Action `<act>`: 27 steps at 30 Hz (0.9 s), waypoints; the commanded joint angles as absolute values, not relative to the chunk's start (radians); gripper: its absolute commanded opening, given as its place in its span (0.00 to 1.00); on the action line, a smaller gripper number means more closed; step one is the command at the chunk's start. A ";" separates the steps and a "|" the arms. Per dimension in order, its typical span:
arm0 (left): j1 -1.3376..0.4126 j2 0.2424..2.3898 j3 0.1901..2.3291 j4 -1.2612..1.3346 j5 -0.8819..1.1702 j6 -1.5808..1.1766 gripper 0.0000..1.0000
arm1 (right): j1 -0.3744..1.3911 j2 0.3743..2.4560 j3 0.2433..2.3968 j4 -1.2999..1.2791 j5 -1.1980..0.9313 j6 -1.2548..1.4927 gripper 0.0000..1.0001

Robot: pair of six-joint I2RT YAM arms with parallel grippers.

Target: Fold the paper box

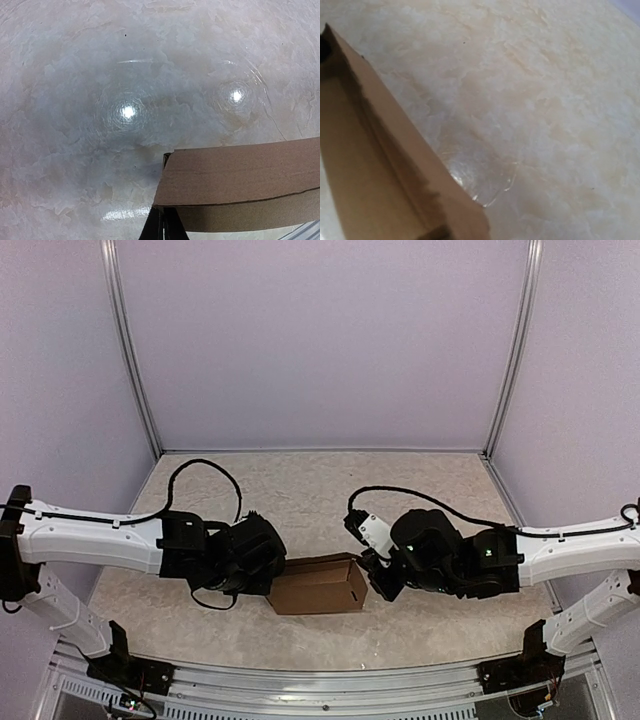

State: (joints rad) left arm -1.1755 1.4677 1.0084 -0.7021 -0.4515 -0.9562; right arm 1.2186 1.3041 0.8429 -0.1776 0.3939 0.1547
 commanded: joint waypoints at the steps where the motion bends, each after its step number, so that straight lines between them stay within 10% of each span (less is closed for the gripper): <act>1: -1.185 1.495 1.046 -0.744 -0.459 -0.939 0.00 | 1.211 1.324 0.878 -0.202 0.376 0.158 0.07; 27: -1.265 1.665 1.224 -0.824 -0.506 -0.912 0.00 | 1.209 1.241 0.669 -0.145 0.407 0.386 0.00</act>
State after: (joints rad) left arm -1.2434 1.6203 1.1992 -0.8368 -0.5163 -0.9215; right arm 1.2148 1.2758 0.7300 -0.1925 0.3874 0.3016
